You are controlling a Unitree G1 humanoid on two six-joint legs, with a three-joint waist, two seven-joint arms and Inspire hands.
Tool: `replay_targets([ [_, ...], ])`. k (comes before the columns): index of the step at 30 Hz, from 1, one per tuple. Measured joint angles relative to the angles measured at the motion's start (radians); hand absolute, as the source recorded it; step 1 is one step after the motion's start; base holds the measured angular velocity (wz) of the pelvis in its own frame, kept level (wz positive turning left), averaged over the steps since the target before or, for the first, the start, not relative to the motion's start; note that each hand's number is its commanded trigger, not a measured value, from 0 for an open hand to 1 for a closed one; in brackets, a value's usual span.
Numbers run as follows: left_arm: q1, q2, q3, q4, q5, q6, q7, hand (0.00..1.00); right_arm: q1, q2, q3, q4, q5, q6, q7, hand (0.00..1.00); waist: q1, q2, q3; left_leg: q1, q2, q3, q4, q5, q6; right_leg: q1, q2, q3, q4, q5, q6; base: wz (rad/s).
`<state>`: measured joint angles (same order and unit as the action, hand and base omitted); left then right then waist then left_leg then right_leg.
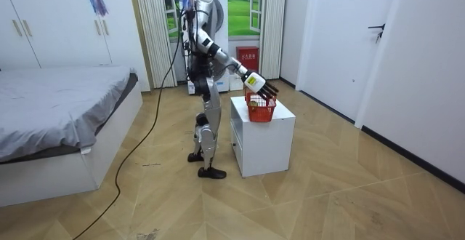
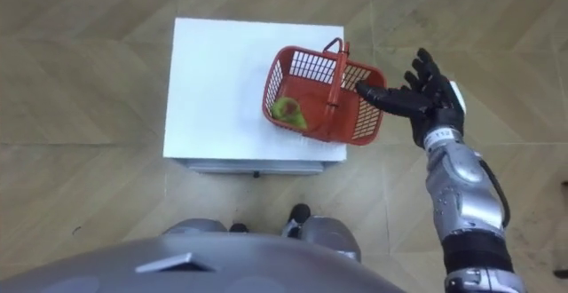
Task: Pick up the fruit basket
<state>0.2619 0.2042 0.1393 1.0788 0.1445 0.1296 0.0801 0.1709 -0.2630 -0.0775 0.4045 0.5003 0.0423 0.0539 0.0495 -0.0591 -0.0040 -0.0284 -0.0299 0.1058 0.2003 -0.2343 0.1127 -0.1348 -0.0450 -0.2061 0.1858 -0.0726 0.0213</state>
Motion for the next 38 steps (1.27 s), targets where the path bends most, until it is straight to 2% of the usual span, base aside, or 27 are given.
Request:
replay_targets([
  [4,0.000,-0.004,0.031,0.000,0.006,-0.006,0.005,0.00,0.029,0.000,-0.039,-0.001,0.000,0.002,0.001,0.00,-0.020,0.000,0.0001,0.007,0.000,0.009,-0.003,0.000,0.000,0.002,-0.004,0.012,0.004,0.000,0.000,-0.08],
  [7,0.004,-0.006,0.071,0.000,0.006,-0.005,0.006,0.00,0.048,0.000,-0.089,-0.001,-0.002,0.002,-0.008,0.00,-0.024,-0.001,0.0011,0.029,0.002,0.020,-0.015,-0.001,-0.002,0.014,0.007,0.029,0.007,0.000,0.000,-0.12],
  [9,0.014,-0.006,0.075,-0.002,0.003,-0.004,0.022,0.00,0.052,0.000,-0.106,-0.001,0.001,0.003,-0.019,0.00,-0.030,0.000,0.0015,0.043,0.004,0.026,-0.024,-0.003,-0.004,0.024,0.011,0.040,0.009,0.001,0.000,-0.12],
  [11,0.028,-0.006,0.075,-0.031,0.006,-0.001,0.026,0.00,0.061,0.000,-0.111,-0.009,0.004,0.003,-0.029,0.00,-0.051,0.000,0.0041,0.047,0.006,0.027,-0.026,-0.004,-0.006,0.025,0.013,0.041,0.010,0.001,-0.001,0.00],
  [15,0.027,-0.006,0.076,-0.047,0.016,-0.006,0.026,0.00,0.086,0.002,-0.112,-0.002,-0.012,0.001,-0.051,0.00,-0.059,0.000,0.0009,0.056,0.008,0.028,-0.030,-0.004,-0.007,0.031,0.017,0.035,0.009,0.000,-0.002,0.00],
  [16,0.027,-0.005,0.079,-0.041,0.016,-0.006,0.028,0.00,0.092,0.003,-0.113,0.034,-0.023,-0.001,-0.053,0.00,-0.069,0.000,-0.0014,0.060,0.008,0.028,-0.030,-0.004,-0.007,0.037,0.018,0.034,0.002,0.000,-0.002,0.00],
  [19,0.031,-0.006,0.099,-0.029,0.016,-0.006,0.040,0.00,0.109,0.005,-0.121,0.166,-0.045,0.000,-0.054,0.00,-0.074,0.000,-0.0012,0.077,0.012,0.028,-0.037,-0.005,-0.008,0.055,0.020,0.028,-0.005,0.000,-0.002,0.02],
  [22,0.036,-0.008,0.120,-0.028,0.034,-0.005,0.048,0.00,0.100,0.011,-0.151,0.423,-0.094,-0.007,-0.054,0.00,-0.069,-0.002,-0.0035,0.092,0.012,0.025,-0.047,-0.006,-0.009,0.073,0.021,0.028,-0.014,-0.004,0.001,0.06],
  [27,0.034,-0.022,0.118,-0.017,0.058,0.003,0.048,0.00,0.085,0.041,-0.148,0.711,-0.120,0.000,-0.064,0.00,-0.069,0.014,0.0008,0.110,0.014,0.022,-0.050,-0.009,-0.013,0.092,0.026,0.033,-0.019,-0.006,0.002,-0.01],
  [28,0.028,-0.027,0.118,-0.002,0.069,0.002,0.048,0.00,0.078,0.051,-0.142,0.768,-0.120,0.004,-0.064,0.00,-0.068,0.019,-0.0006,0.117,0.016,0.021,-0.052,-0.011,-0.014,0.098,0.028,0.033,-0.018,-0.006,0.001,0.00],
  [31,0.023,-0.044,0.115,0.017,0.120,0.005,0.048,0.00,0.064,0.073,-0.140,0.831,-0.181,0.013,-0.065,0.00,-0.068,0.030,0.0027,0.126,0.016,0.021,-0.054,-0.014,-0.016,0.108,0.030,0.037,-0.017,-0.009,-0.001,0.00],
  [35,0.016,-0.089,0.115,0.046,0.164,0.025,0.064,0.00,0.015,0.083,-0.104,0.905,-0.283,0.024,-0.083,0.00,-0.064,0.049,0.0083,0.126,0.017,0.017,-0.048,-0.014,-0.017,0.112,0.028,0.026,-0.017,-0.010,-0.003,0.03],
  [38,0.016,-0.106,0.115,0.053,0.164,0.036,0.064,0.00,-0.005,0.104,-0.096,0.925,-0.351,0.044,-0.108,0.00,-0.061,0.049,0.0080,0.127,0.018,0.001,-0.047,-0.014,-0.019,0.117,0.028,0.012,-0.017,-0.013,-0.006,0.12],
])
